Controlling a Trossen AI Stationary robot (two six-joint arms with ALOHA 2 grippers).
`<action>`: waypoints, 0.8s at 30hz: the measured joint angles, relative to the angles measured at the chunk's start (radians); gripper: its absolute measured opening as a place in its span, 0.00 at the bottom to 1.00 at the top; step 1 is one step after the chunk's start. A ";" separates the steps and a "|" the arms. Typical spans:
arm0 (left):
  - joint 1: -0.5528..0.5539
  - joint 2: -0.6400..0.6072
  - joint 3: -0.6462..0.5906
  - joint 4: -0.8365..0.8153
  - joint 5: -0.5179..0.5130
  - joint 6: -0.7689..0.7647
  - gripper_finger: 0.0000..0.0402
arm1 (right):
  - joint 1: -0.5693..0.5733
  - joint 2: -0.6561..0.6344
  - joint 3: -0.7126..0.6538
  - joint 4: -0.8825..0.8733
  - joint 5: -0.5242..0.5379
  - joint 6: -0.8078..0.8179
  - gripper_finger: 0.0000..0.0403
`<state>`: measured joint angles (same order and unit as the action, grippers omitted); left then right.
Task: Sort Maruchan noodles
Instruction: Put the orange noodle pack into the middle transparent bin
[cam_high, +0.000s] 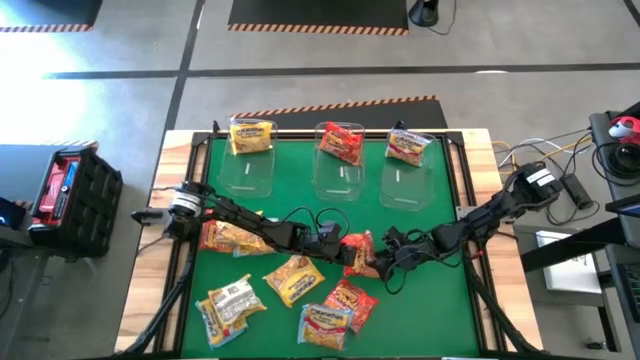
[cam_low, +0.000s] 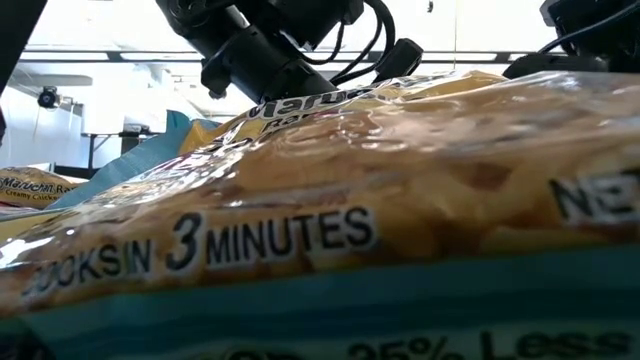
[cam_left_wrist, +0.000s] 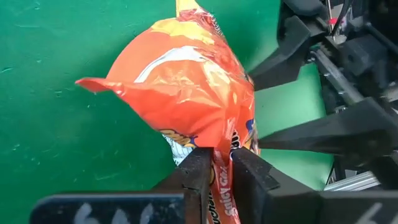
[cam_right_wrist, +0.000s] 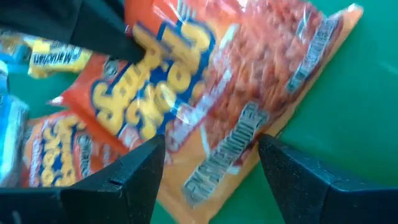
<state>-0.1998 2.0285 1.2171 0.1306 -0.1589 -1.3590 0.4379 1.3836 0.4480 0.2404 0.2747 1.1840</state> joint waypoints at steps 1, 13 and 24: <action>-0.002 0.000 0.000 -0.001 0.000 0.000 0.08 | 0.000 -0.017 0.000 -0.018 -0.005 -0.002 0.62; -0.013 -0.016 0.000 -0.007 -0.007 0.019 0.00 | 0.003 -0.227 0.000 -0.269 -0.024 -0.045 0.62; -0.013 -0.082 0.000 -0.005 -0.015 0.073 0.00 | 0.003 -0.250 -0.006 -0.367 -0.023 -0.059 0.62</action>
<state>-0.2127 1.9469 1.2167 0.1253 -0.1741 -1.2862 0.4408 1.1335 0.4424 -0.1263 0.2515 1.1248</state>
